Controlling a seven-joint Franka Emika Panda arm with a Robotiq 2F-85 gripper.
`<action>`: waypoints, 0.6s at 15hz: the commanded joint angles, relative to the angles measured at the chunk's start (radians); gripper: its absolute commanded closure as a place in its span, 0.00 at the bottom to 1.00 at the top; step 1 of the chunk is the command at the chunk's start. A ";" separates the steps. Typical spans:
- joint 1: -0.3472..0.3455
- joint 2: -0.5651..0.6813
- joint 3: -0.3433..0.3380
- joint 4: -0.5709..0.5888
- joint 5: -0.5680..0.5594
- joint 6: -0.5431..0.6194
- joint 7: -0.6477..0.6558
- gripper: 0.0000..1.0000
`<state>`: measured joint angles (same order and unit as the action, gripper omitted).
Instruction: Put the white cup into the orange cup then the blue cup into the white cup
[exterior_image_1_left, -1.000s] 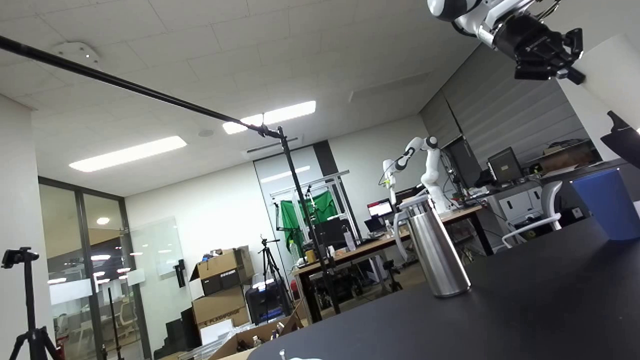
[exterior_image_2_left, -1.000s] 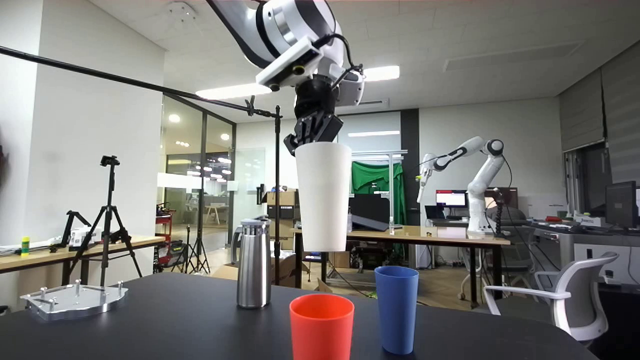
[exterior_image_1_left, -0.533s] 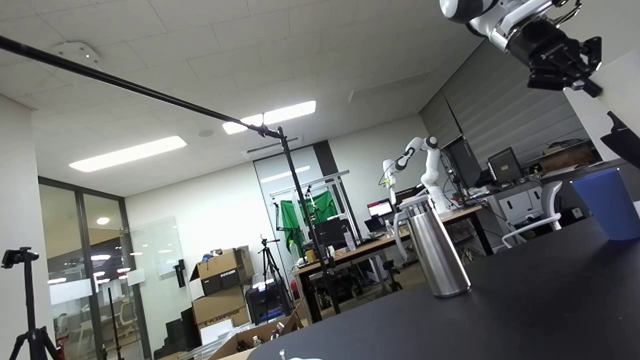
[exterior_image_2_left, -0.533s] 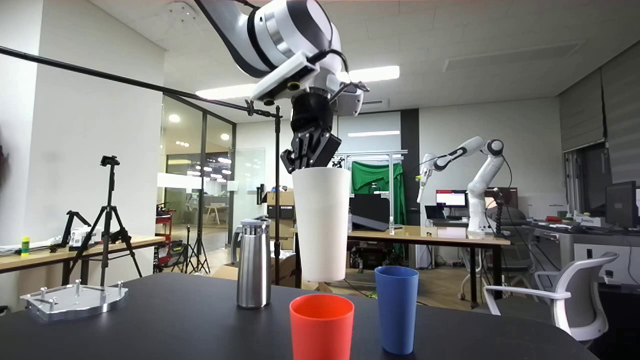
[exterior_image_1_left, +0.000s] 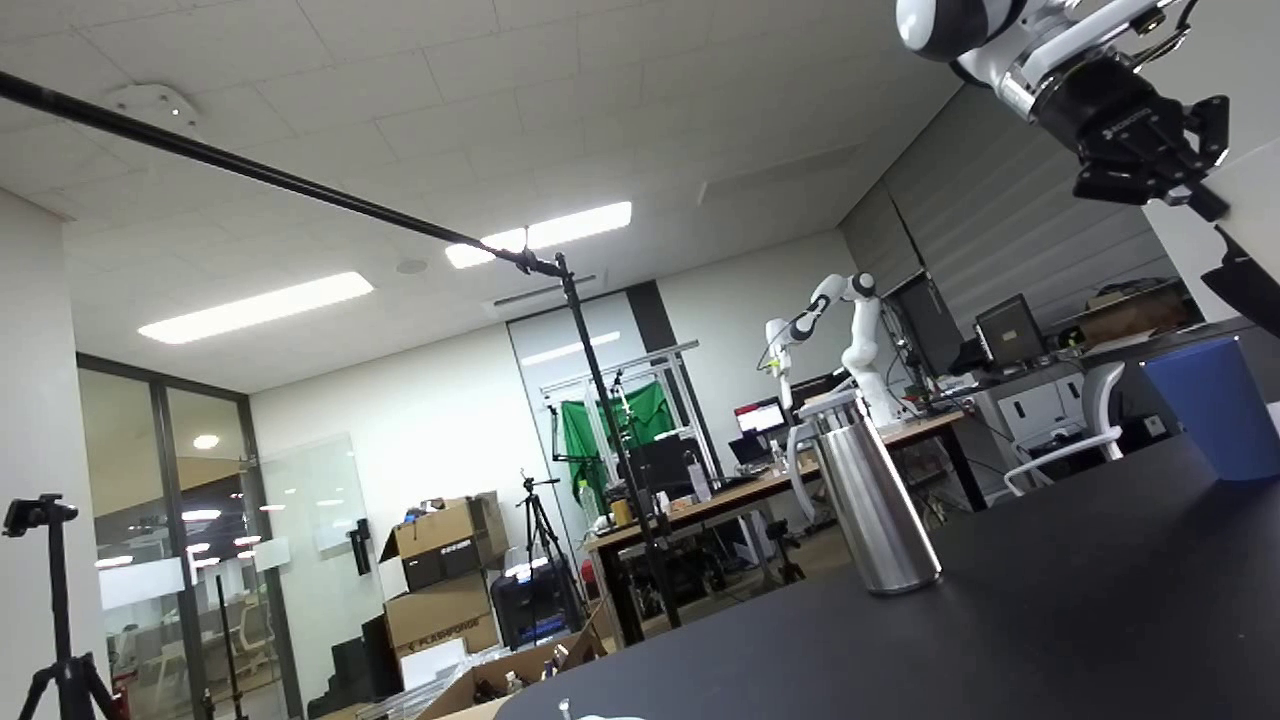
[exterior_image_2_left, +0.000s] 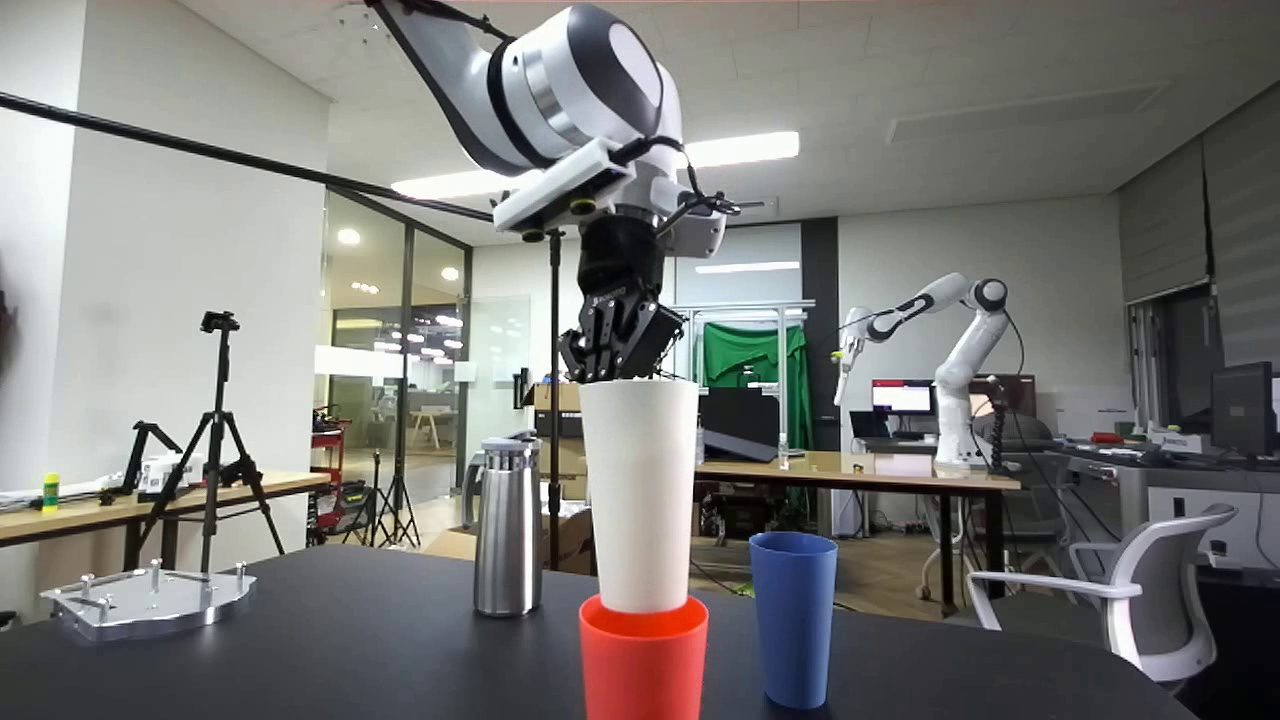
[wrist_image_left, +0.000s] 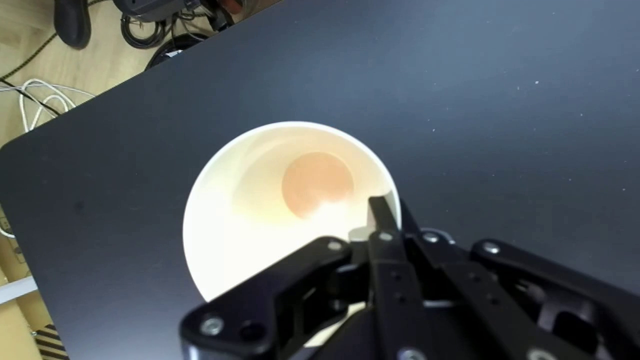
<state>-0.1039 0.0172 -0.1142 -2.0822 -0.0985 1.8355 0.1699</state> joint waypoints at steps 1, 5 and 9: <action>-0.008 -0.028 -0.005 -0.034 0.009 0.019 -0.007 0.99; -0.016 -0.023 -0.011 -0.047 0.006 0.050 -0.007 0.99; -0.022 -0.014 -0.017 -0.075 0.005 0.091 -0.009 0.99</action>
<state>-0.1177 0.0177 -0.1249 -2.1229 -0.0986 1.8939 0.1687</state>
